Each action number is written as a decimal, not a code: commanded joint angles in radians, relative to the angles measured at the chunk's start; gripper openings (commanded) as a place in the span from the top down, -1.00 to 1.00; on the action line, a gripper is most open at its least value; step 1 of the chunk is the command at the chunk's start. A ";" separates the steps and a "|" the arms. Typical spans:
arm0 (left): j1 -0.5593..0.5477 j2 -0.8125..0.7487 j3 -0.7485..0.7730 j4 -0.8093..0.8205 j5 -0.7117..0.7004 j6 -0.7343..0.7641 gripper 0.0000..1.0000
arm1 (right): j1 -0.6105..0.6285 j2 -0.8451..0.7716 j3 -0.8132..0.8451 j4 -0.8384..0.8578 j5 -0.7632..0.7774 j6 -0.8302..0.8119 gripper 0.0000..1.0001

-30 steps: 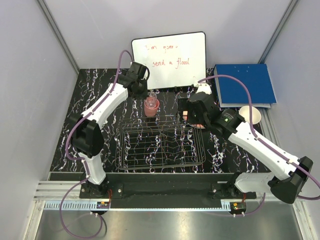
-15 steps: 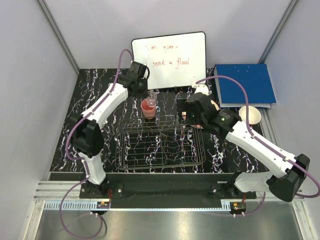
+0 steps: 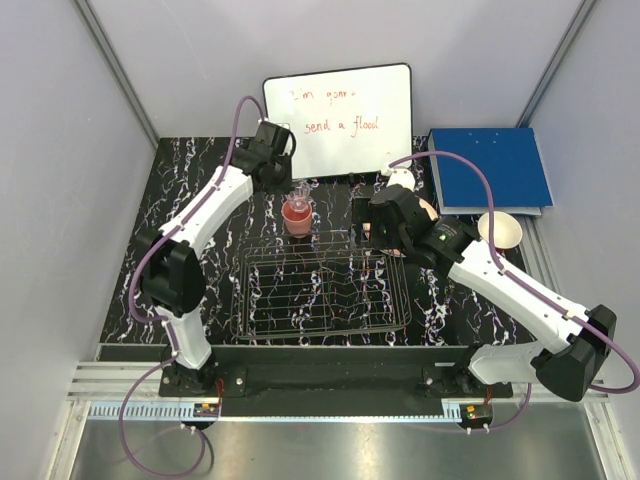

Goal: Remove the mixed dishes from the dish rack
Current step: Place the cup into the cup, then reset both arms

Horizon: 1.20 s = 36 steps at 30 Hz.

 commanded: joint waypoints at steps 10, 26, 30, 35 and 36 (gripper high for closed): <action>0.007 -0.050 -0.035 0.039 -0.003 0.014 -0.24 | 0.002 -0.001 -0.004 0.044 -0.011 0.010 -0.97; 0.006 -0.165 0.069 0.072 -0.113 0.011 -0.98 | 0.002 0.007 -0.002 0.053 -0.018 0.015 -0.98; 0.006 -0.184 0.022 0.086 -0.115 0.011 -0.98 | 0.001 0.011 -0.007 0.061 -0.029 0.019 -0.97; -0.001 -0.267 -0.085 0.120 -0.090 -0.027 -0.98 | 0.001 -0.032 -0.045 0.099 -0.052 0.004 -0.96; -0.005 -0.298 -0.116 0.138 -0.090 -0.030 -0.98 | 0.002 -0.056 -0.065 0.121 -0.070 -0.013 -0.96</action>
